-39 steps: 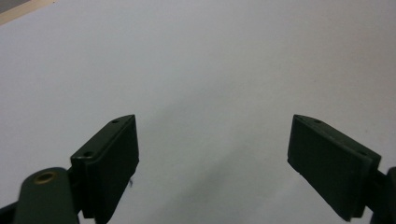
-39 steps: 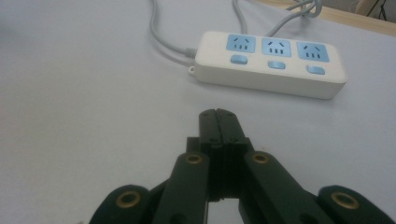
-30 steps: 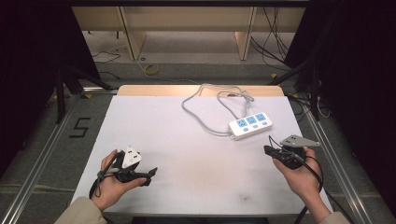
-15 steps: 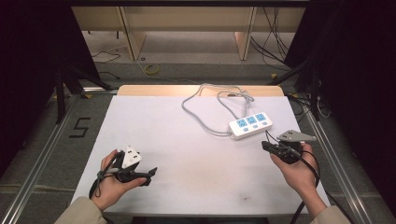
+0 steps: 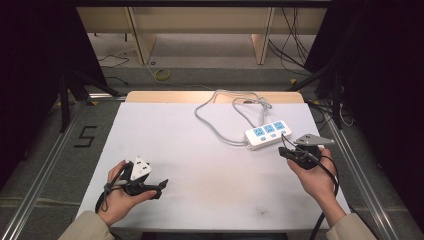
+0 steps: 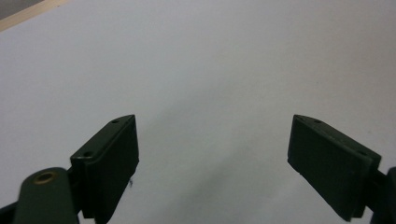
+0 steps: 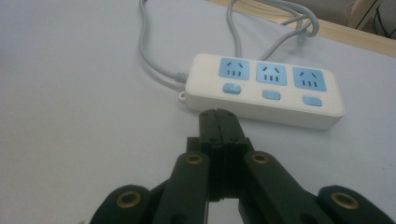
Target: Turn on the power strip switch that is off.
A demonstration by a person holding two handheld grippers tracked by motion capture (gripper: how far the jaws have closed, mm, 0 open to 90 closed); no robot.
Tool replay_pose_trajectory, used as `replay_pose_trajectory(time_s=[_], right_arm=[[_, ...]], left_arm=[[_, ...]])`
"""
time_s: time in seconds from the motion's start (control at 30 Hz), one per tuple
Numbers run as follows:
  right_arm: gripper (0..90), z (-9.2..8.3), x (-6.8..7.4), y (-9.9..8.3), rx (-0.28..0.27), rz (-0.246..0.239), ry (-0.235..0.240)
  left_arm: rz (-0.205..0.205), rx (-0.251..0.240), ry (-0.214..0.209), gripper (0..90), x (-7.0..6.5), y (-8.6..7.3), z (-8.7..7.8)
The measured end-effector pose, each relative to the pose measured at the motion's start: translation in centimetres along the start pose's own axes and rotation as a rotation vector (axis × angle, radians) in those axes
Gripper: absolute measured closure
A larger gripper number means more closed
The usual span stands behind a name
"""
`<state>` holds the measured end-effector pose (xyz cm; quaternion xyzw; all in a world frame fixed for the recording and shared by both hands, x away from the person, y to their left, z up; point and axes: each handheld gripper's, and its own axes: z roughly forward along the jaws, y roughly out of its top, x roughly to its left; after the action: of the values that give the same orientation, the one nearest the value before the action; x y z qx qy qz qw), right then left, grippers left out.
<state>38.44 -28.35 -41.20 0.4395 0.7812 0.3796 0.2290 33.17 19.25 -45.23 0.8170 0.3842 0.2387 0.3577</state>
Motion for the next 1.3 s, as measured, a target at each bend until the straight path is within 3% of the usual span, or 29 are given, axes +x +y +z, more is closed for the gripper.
replay_pose_trajectory(time_s=[1.3], right_arm=[[90.0,2.7,-1.3,2.3,0.034,0.008,-0.013]], left_arm=[[0.003,0.009,0.000,16.1,-0.1,0.1,0.0]])
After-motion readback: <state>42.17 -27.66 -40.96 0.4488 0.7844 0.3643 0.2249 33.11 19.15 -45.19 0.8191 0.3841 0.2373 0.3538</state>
